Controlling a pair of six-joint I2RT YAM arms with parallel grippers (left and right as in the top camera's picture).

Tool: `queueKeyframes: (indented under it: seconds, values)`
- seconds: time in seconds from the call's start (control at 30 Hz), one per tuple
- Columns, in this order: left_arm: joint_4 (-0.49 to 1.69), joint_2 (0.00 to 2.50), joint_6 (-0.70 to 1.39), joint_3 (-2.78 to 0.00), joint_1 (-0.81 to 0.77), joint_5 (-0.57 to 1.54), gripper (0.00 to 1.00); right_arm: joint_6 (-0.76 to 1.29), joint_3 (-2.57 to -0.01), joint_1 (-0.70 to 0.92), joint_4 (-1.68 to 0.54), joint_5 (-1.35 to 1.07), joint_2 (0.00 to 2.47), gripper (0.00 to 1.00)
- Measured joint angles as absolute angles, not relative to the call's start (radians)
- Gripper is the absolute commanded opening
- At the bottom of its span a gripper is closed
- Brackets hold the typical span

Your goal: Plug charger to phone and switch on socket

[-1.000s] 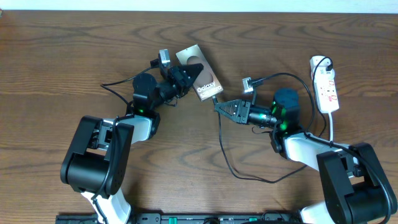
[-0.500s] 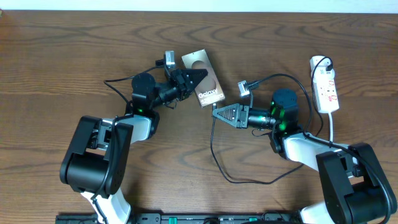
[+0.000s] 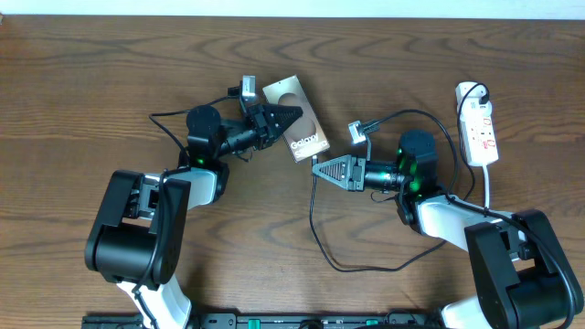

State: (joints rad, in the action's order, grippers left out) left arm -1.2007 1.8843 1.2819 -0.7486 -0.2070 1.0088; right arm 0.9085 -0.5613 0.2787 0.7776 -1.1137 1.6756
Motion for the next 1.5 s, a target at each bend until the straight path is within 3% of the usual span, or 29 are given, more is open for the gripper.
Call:
queueKeyframes:
  seconds: [0.7, 1.5]
  values:
    - [-1.096, 1.884, 1.226, -0.751, -0.160, 1.122, 0.07, 0.828, -0.562, 0.269, 0.708, -1.174, 1.676, 0.01]
    - [-1.179, 1.884, 1.283, -0.751, -0.167, 1.121, 0.07, 0.848, -0.563, 0.295, 0.789, -1.217, 1.697, 0.01]
